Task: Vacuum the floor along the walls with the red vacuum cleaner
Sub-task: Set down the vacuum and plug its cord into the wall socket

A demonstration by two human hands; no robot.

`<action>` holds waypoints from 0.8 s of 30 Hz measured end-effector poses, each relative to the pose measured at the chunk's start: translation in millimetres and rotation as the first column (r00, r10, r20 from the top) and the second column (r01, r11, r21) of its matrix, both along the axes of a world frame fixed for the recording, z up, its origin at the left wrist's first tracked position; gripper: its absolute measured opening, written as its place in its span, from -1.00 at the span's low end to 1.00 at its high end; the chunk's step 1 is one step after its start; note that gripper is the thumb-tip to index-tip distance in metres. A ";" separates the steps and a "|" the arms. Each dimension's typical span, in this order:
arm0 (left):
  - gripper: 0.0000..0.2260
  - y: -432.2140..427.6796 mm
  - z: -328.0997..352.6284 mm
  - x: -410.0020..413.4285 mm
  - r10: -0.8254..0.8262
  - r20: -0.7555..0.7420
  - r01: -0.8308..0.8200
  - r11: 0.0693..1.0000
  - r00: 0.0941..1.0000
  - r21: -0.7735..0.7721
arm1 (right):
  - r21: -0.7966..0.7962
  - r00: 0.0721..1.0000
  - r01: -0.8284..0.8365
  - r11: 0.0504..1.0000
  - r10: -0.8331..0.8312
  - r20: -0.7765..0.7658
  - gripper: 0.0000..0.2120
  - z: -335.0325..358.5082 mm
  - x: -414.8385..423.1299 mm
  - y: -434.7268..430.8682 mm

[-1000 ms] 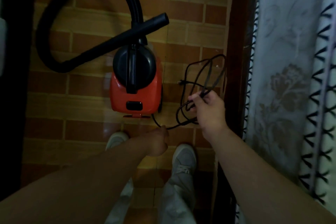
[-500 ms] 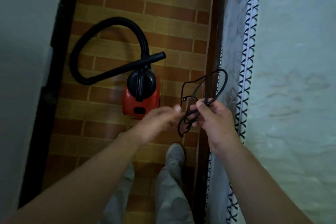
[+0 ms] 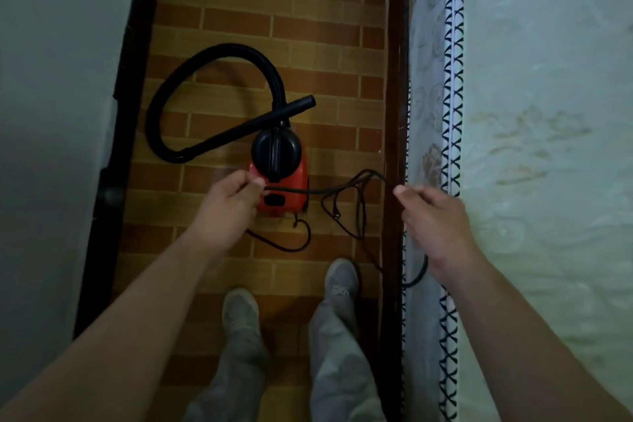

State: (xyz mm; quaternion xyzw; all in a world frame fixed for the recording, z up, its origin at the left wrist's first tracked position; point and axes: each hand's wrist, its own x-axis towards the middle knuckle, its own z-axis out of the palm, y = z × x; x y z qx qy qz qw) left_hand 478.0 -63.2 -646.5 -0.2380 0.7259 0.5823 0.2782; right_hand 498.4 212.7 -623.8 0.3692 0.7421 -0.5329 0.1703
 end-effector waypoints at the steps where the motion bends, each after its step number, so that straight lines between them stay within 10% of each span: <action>1: -0.78 -7.0 0.2 2.1 -0.010 0.010 0.010 1.000 1.000 0.002 | 0.013 0.999 0.034 0.999 -0.033 -0.035 -0.87 3.5 3.6 -1.6; 9: -0.73 -48.6 -21.0 48.6 -0.372 0.155 0.380 0.924 0.915 -0.031 | -0.301 0.927 0.328 0.895 -0.367 -0.081 -0.88 20.0 -3.2 -31.3; 17: -0.74 -39.5 -85.4 68.3 -0.394 0.463 0.513 0.843 0.794 -0.163 | -0.239 0.941 0.082 0.968 -0.154 -0.302 -0.60 20.6 17.9 -76.6; 20: -0.81 -17.0 -54.8 33.2 -0.123 0.235 0.173 0.963 0.964 -0.207 | -0.151 0.935 -0.067 0.986 0.009 -0.356 -0.63 25.3 34.2 -88.6; 24: -0.51 13.2 -5.9 -23.3 0.126 0.350 -0.244 0.917 0.928 0.316 | 0.016 0.861 -0.403 0.915 0.386 -0.331 -0.63 31.0 58.3 -92.2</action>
